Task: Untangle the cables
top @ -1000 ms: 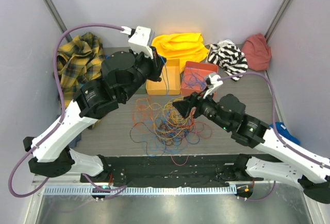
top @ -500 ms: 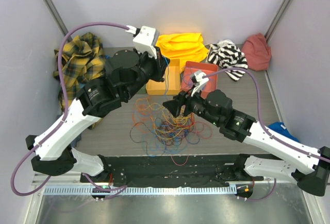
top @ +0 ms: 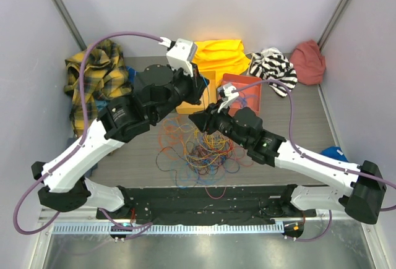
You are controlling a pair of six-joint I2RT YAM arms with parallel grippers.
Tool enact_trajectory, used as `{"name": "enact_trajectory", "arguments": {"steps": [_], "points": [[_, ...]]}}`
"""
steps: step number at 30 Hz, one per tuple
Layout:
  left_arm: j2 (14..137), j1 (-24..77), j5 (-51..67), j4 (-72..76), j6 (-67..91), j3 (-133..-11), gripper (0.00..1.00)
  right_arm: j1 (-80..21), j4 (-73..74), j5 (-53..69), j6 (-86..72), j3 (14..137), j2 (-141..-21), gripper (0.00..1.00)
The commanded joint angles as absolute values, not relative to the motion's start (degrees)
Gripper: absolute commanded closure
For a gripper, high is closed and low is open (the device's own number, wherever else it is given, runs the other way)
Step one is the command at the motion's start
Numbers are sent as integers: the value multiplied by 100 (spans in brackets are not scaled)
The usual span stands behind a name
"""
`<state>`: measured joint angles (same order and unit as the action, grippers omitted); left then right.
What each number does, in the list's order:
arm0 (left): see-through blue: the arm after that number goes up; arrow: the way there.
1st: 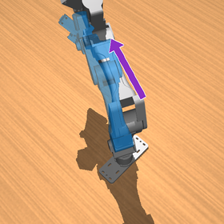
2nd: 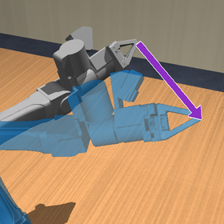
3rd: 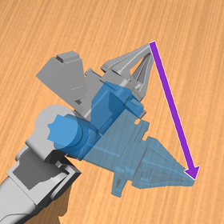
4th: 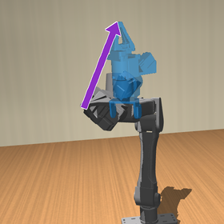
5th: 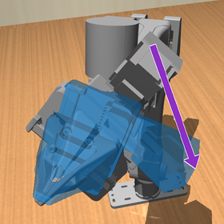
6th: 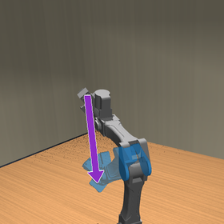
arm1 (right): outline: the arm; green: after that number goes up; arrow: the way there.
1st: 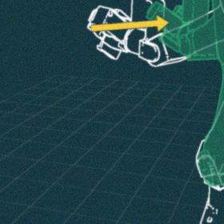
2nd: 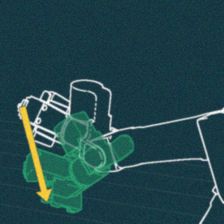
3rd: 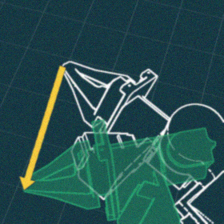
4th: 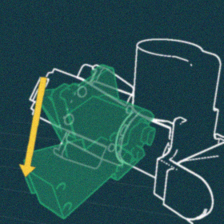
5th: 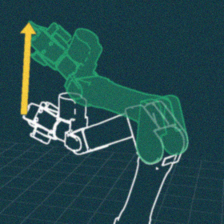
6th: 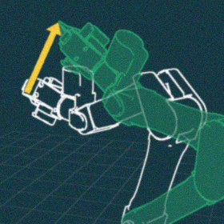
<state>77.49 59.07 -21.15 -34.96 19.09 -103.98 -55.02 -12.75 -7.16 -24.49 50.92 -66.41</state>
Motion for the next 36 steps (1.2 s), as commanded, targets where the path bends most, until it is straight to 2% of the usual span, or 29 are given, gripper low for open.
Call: {"name": "enact_trajectory", "arguments": {"steps": [1,5,6,7,9,10,12,13,14,19,24,36], "points": [[7427,5871,-2065,-3165,1960,-10266,100,-5520,-2162,-747,-2593,4913,-6417,74],[7243,5871,-2083,-2980,1969,-9889,98,-5528,-1856,-984,-2593,4983,-6101,99],[7207,5871,-2153,-2971,1951,-9818,88,-5520,-1559,-1045,-2567,5123,-6047,99],[7155,5871,-2223,-2971,1942,-9756,71,-5520,-1347,-1237,-2532,5220,-5977,99],[6944,5871,-2529,-2944,1942,-9450,64,-5528,-655,-1493,-2347,5648,-5819,99],[6856,5871,-2653,-2910,1968,-9326,47,-5528,-398,-1694,-2268,5825,-5792,99],[6523,5871,-2934,-2787,2082,-8845,27,-5528,207,-2116,-1952,6316,-5775,99],[6382,5871,-3144,-2751,2127,-8659,6,-5511,368,-2266,-1864,6485,-5801,99],[6259,5862,-3268,-2716,2162,-8509,0,-5511,526,-2529,-1689,6660,-5853,99],[5433,5862,-3884,-2812,2495,-7587,0,-5300,1327,-2821,-1424,7795,-6388,99],[4659,5862,-4254,-3049,2794,-6874,0,-4668,1731,-2760,-1441,8568,-6864,99],[3024,5862,-4166,-3876,4349,-4924,0,-3059,1741,-2540,-1556,9412,-8365,99]]}}
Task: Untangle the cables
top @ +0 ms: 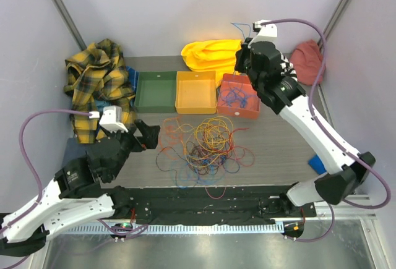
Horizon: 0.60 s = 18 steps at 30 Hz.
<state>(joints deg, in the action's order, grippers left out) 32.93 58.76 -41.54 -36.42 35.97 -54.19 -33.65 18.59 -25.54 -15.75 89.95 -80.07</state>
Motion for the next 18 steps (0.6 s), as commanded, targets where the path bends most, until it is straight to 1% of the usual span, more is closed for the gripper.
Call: {"name": "enact_trajectory", "arguments": {"steps": [1,7,12,13,14,15,16,17,18], "points": [[2963,5862,-4123,-3902,4420,-4826,0,-2885,1714,-2523,-1556,9439,-8498,99],[2847,5862,-3973,-4034,4614,-4544,0,-2418,1407,-2285,-1731,9501,-9393,99],[2918,5871,-3973,-4096,4641,-4500,0,-2312,1309,-2276,-1819,9545,-10089,99],[2944,5871,-3964,-4104,4641,-4491,0,-2312,1344,-2302,-1872,9562,-10299,98],[2953,5862,-3955,-4096,4649,-4474,0,-2294,1475,-2320,-1881,9606,-10388,85],[2971,5871,-3938,-4104,4658,-4474,0,-2294,1537,-2346,-1898,9624,-10476,52],[3006,5862,-3920,-4096,4658,-4465,0,-2285,1608,-2425,-1933,9615,-10537,43],[3015,5871,-3920,-4104,4676,-4465,0,-2285,1669,-2469,-1968,9528,-10564,38],[3032,5862,-3911,-4104,4676,-4456,0,-2294,1670,-2487,-1977,9440,-10530,30]]}}
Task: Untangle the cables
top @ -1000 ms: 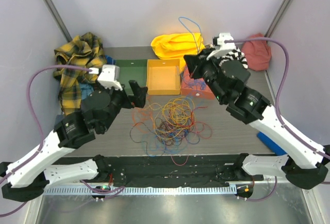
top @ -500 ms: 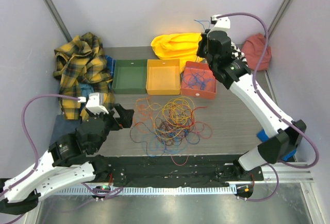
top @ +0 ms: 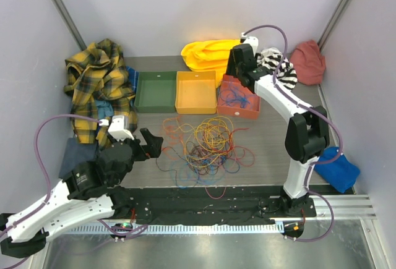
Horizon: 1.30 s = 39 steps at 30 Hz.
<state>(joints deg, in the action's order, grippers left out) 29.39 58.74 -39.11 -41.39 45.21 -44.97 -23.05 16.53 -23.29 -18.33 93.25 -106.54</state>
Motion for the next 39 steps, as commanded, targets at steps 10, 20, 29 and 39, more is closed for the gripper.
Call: {"name": "enact_trajectory", "arguments": {"steps": [10,20,29,39], "points": [[3296,5862,-3762,-3911,4684,-4447,0,-2495,1977,-3120,-2153,8412,-9178,21],[3726,5871,-3657,-3533,4667,-4421,0,-4270,1504,-1864,-2565,5612,-7050,31],[4209,5862,-3551,-3366,4904,-4298,0,-4772,801,-1626,-3182,4201,-6644,41],[4201,5862,-3463,-3463,5080,-4236,0,-4878,88,-1441,-3244,4210,-7522,55]]}}
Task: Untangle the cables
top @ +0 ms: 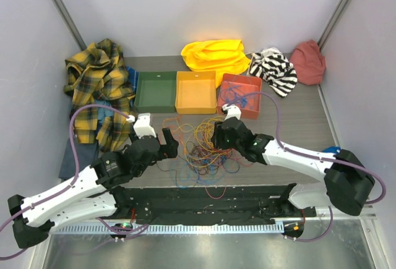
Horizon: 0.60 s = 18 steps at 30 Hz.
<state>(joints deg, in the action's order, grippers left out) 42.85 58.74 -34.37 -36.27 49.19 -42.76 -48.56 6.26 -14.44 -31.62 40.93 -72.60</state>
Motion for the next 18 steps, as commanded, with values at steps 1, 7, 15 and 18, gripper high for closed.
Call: {"name": "enact_trajectory", "arguments": {"steps": [1,7,15,18], "points": [[4192,5871,-3463,-3463,5080,-4210,0,-4869,36,-1450,-3234,4236,-7689,56],[4122,5862,-3498,-3533,5045,-4184,0,-4878,-228,-1494,-3234,4368,-8182,59],[4122,5871,-3489,-3507,5010,-4148,0,-4869,-264,-1599,-3190,4605,-8596,70],[4131,5862,-3480,-3515,5001,-4140,0,-4869,-150,-1678,-3208,4614,-8456,98]]}}
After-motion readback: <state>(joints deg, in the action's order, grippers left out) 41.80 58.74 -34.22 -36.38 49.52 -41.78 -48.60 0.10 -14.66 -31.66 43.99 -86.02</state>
